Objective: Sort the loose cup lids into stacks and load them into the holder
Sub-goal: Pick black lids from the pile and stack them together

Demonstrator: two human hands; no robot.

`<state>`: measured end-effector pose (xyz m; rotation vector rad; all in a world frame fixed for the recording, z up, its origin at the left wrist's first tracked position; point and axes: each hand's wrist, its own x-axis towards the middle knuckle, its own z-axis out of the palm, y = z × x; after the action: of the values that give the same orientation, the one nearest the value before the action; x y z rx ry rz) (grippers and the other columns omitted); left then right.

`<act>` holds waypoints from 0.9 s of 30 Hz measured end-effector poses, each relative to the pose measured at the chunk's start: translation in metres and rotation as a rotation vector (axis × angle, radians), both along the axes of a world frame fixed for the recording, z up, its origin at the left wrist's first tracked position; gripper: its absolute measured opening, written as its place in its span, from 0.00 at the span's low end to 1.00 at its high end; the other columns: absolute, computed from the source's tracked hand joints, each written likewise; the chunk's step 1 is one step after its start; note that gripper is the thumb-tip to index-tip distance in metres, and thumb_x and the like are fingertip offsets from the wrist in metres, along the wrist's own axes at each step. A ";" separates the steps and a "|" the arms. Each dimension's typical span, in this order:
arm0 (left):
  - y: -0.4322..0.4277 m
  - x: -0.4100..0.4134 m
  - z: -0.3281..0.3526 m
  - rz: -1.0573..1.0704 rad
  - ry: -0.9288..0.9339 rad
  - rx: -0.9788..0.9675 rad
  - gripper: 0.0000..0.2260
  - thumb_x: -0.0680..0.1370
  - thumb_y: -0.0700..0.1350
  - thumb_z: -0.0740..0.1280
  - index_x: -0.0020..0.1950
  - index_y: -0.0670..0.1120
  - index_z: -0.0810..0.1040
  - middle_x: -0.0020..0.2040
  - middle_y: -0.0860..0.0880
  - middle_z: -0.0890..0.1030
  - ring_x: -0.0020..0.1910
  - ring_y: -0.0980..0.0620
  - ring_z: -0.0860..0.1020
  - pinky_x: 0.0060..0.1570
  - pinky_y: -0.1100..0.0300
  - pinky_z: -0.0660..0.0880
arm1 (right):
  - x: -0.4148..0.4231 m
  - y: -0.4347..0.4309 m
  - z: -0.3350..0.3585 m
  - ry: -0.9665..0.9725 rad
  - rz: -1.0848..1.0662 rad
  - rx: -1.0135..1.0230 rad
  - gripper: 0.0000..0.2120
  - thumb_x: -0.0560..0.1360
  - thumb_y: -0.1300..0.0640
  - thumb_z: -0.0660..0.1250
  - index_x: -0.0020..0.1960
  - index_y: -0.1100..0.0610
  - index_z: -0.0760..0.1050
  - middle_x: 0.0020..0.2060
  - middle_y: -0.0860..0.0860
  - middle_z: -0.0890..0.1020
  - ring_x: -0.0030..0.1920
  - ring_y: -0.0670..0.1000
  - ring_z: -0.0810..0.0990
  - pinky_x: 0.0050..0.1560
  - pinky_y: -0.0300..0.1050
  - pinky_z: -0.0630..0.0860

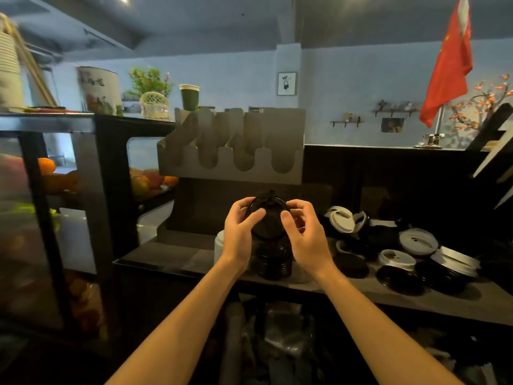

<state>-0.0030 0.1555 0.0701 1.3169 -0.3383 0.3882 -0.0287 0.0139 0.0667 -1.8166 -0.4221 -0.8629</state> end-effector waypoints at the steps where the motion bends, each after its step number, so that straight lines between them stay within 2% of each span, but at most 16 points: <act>1: 0.011 0.001 -0.001 0.014 -0.007 0.005 0.21 0.71 0.52 0.72 0.63 0.49 0.77 0.58 0.50 0.82 0.60 0.49 0.80 0.65 0.46 0.77 | 0.002 0.009 -0.002 0.002 0.010 -0.025 0.11 0.81 0.49 0.63 0.63 0.48 0.70 0.51 0.38 0.78 0.52 0.36 0.77 0.49 0.29 0.75; 5: 0.053 0.009 -0.011 0.081 -0.007 -0.021 0.15 0.78 0.45 0.71 0.64 0.48 0.77 0.57 0.50 0.82 0.61 0.49 0.80 0.64 0.49 0.77 | 0.014 0.046 -0.009 -0.020 0.000 -0.165 0.18 0.80 0.43 0.64 0.66 0.47 0.70 0.58 0.40 0.75 0.54 0.40 0.77 0.52 0.38 0.77; 9: 0.084 0.016 -0.021 0.172 0.029 -0.049 0.13 0.78 0.46 0.70 0.63 0.51 0.77 0.59 0.49 0.81 0.60 0.49 0.79 0.62 0.47 0.79 | 0.027 0.077 -0.017 -0.033 0.028 -0.361 0.34 0.70 0.39 0.75 0.71 0.49 0.67 0.64 0.43 0.71 0.57 0.39 0.73 0.49 0.28 0.73; 11: 0.097 0.019 -0.026 0.216 0.051 -0.060 0.15 0.77 0.48 0.71 0.64 0.52 0.77 0.60 0.49 0.80 0.60 0.49 0.79 0.62 0.45 0.79 | 0.033 0.092 -0.024 -0.069 -0.005 -0.442 0.38 0.69 0.40 0.76 0.72 0.51 0.67 0.66 0.45 0.71 0.61 0.42 0.73 0.52 0.29 0.74; 14: 0.117 0.022 -0.034 0.250 0.083 -0.098 0.15 0.80 0.45 0.70 0.66 0.52 0.75 0.63 0.47 0.78 0.61 0.46 0.79 0.57 0.52 0.81 | 0.036 0.116 -0.034 -0.113 -0.092 -0.534 0.37 0.71 0.39 0.74 0.74 0.52 0.66 0.66 0.47 0.73 0.61 0.47 0.76 0.56 0.41 0.79; 17: 0.134 0.027 -0.043 0.271 0.105 -0.113 0.14 0.81 0.44 0.69 0.66 0.49 0.75 0.62 0.45 0.78 0.60 0.46 0.80 0.48 0.60 0.81 | 0.038 0.137 -0.043 -0.154 -0.192 -0.621 0.34 0.72 0.36 0.70 0.72 0.52 0.68 0.62 0.49 0.78 0.60 0.50 0.78 0.57 0.45 0.76; 21: 0.147 0.039 -0.053 0.334 0.155 -0.038 0.13 0.81 0.43 0.67 0.66 0.46 0.77 0.59 0.46 0.80 0.54 0.52 0.81 0.39 0.69 0.78 | 0.046 0.156 -0.055 -0.212 -0.412 -0.769 0.32 0.72 0.32 0.64 0.66 0.53 0.75 0.53 0.50 0.83 0.53 0.52 0.81 0.59 0.52 0.73; 22: 0.149 0.043 -0.055 0.339 0.171 0.002 0.12 0.82 0.44 0.67 0.65 0.46 0.78 0.58 0.47 0.80 0.54 0.53 0.80 0.40 0.69 0.77 | 0.048 0.158 -0.057 -0.207 -0.438 -0.809 0.32 0.72 0.31 0.63 0.66 0.53 0.75 0.51 0.50 0.84 0.53 0.52 0.81 0.63 0.53 0.70; 24: 0.152 0.051 -0.061 0.331 0.216 0.068 0.12 0.83 0.45 0.65 0.66 0.48 0.78 0.59 0.49 0.80 0.57 0.53 0.80 0.49 0.64 0.78 | 0.052 0.160 -0.059 -0.206 -0.475 -0.878 0.31 0.73 0.30 0.61 0.63 0.52 0.77 0.48 0.51 0.85 0.52 0.53 0.82 0.71 0.57 0.62; 26: 0.154 0.060 -0.067 0.336 0.248 0.129 0.14 0.84 0.46 0.63 0.69 0.47 0.77 0.62 0.49 0.80 0.62 0.52 0.78 0.60 0.59 0.75 | 0.054 0.161 -0.059 -0.203 -0.504 -0.945 0.30 0.74 0.30 0.60 0.61 0.53 0.79 0.45 0.52 0.85 0.51 0.55 0.82 0.75 0.59 0.56; 27: 0.154 0.063 -0.069 0.349 0.252 0.166 0.15 0.84 0.46 0.62 0.70 0.46 0.76 0.64 0.49 0.79 0.65 0.52 0.76 0.61 0.59 0.73 | 0.055 0.162 -0.059 -0.198 -0.518 -0.978 0.30 0.74 0.30 0.60 0.60 0.53 0.79 0.45 0.53 0.85 0.51 0.55 0.83 0.76 0.60 0.54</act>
<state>0.0604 0.3095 0.0010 1.5733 0.0757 0.4872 0.0258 0.1755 0.0080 -2.8263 -0.5665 -1.3369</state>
